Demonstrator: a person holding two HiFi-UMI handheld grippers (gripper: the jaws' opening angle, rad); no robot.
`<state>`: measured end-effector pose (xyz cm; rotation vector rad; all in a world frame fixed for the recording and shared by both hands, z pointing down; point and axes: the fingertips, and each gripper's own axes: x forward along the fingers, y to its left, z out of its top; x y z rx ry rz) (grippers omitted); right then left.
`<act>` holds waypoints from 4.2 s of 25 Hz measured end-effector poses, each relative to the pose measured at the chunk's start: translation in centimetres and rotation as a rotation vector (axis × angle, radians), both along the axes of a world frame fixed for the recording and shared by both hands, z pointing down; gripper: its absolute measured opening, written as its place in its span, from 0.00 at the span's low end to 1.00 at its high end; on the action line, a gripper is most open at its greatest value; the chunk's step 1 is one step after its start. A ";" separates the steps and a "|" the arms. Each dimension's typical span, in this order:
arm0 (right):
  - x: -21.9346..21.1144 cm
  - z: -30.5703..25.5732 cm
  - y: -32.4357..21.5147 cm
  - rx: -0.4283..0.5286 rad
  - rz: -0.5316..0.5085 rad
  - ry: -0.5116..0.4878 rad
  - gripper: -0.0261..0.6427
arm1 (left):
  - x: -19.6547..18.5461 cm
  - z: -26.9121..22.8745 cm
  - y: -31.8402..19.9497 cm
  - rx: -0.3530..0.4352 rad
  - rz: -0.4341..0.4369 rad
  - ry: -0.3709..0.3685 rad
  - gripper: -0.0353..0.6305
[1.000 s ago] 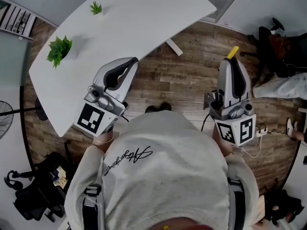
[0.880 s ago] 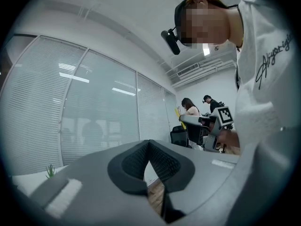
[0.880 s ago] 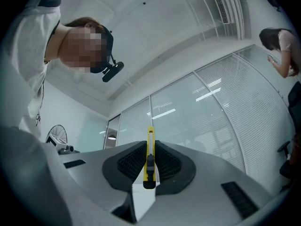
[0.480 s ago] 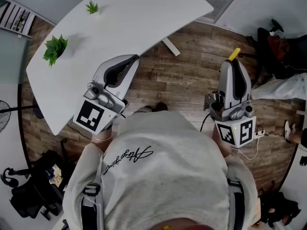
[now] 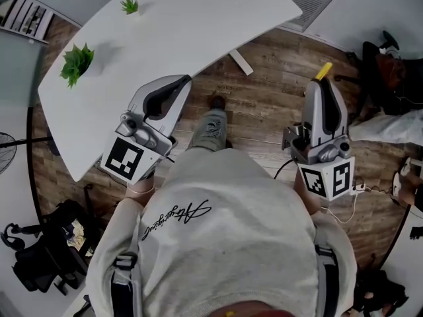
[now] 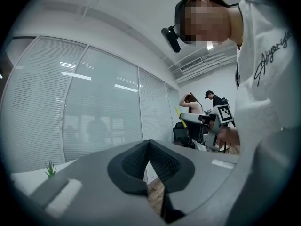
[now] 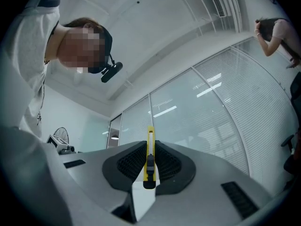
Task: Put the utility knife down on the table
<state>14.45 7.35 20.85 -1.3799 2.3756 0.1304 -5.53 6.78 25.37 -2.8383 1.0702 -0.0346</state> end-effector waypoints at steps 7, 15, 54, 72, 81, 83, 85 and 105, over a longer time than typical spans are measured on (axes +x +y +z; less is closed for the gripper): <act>0.5 -0.1 -2.8 0.010 0.030 0.020 0.12 | 1.1 -0.7 -3.9 0.036 0.043 0.020 0.04; 0.6 -0.9 -8.6 0.020 0.060 0.036 0.12 | 1.8 -1.7 -10.7 0.061 0.093 0.035 0.04; -1.9 -1.3 -24.3 -0.009 0.093 0.062 0.12 | 0.0 -0.5 -26.6 -0.028 0.126 0.029 0.04; 2.4 -1.0 -28.4 -0.008 -0.057 0.078 0.12 | 3.3 -0.9 -28.0 -0.004 -0.044 0.038 0.04; 2.9 -0.2 -30.2 -0.024 -0.113 0.091 0.12 | 3.7 -0.6 -28.2 -0.010 -0.113 0.028 0.04; 2.8 0.1 -30.6 -0.030 -0.125 0.096 0.12 | 3.5 -0.6 -28.3 -0.009 -0.127 0.031 0.04; 2.7 0.3 -31.0 -0.034 -0.132 0.100 0.12 | 3.4 -0.5 -28.3 -0.009 -0.137 0.029 0.04; 1.4 3.5 -33.3 -0.121 -0.159 0.178 0.12 | 2.5 -0.1 -27.6 -0.023 -0.188 0.022 0.04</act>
